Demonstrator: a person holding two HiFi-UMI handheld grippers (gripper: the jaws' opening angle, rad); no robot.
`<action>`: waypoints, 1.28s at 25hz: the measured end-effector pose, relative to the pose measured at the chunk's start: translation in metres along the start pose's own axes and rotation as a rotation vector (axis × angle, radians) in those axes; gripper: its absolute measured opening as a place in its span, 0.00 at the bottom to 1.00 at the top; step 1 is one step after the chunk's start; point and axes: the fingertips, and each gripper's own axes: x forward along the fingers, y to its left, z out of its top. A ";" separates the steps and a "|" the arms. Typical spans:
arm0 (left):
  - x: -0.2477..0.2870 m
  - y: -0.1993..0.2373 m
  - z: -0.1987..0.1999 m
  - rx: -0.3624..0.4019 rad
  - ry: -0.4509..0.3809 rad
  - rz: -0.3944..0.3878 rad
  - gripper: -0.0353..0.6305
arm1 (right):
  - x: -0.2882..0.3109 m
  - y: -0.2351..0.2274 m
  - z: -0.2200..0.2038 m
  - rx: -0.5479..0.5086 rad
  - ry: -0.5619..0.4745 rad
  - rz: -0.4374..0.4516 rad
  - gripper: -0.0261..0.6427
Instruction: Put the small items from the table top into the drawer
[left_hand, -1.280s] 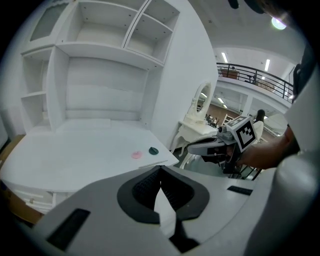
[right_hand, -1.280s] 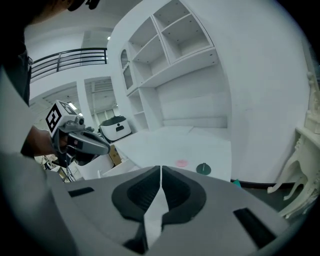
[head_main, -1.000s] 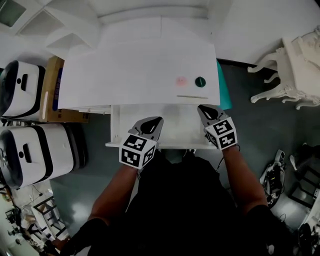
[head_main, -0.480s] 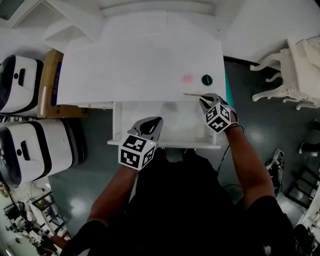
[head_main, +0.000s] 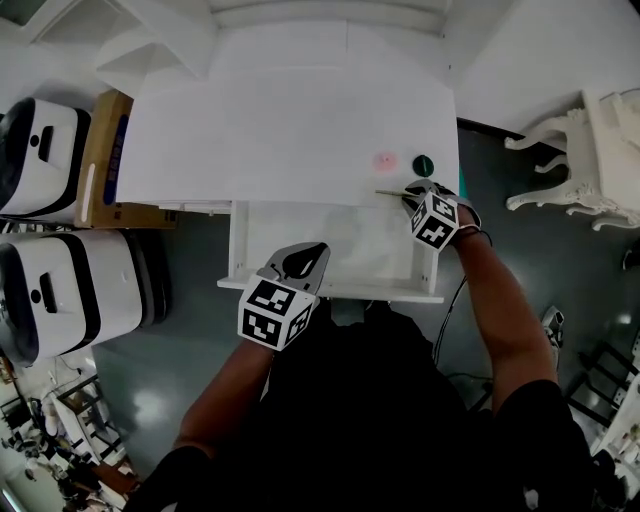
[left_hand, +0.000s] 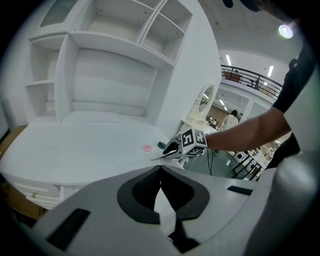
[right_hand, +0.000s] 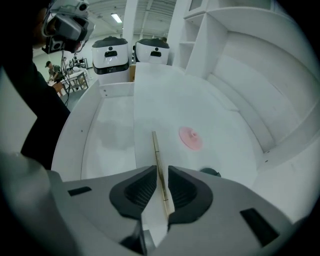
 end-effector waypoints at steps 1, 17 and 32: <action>-0.001 0.000 0.000 -0.002 -0.002 0.001 0.06 | 0.002 0.000 -0.002 -0.009 0.012 0.009 0.13; -0.010 0.009 -0.003 -0.025 -0.011 0.014 0.06 | 0.005 0.002 0.001 -0.024 0.110 0.191 0.11; -0.010 0.008 -0.008 0.017 0.002 -0.031 0.06 | -0.013 0.020 0.000 0.153 0.026 0.076 0.11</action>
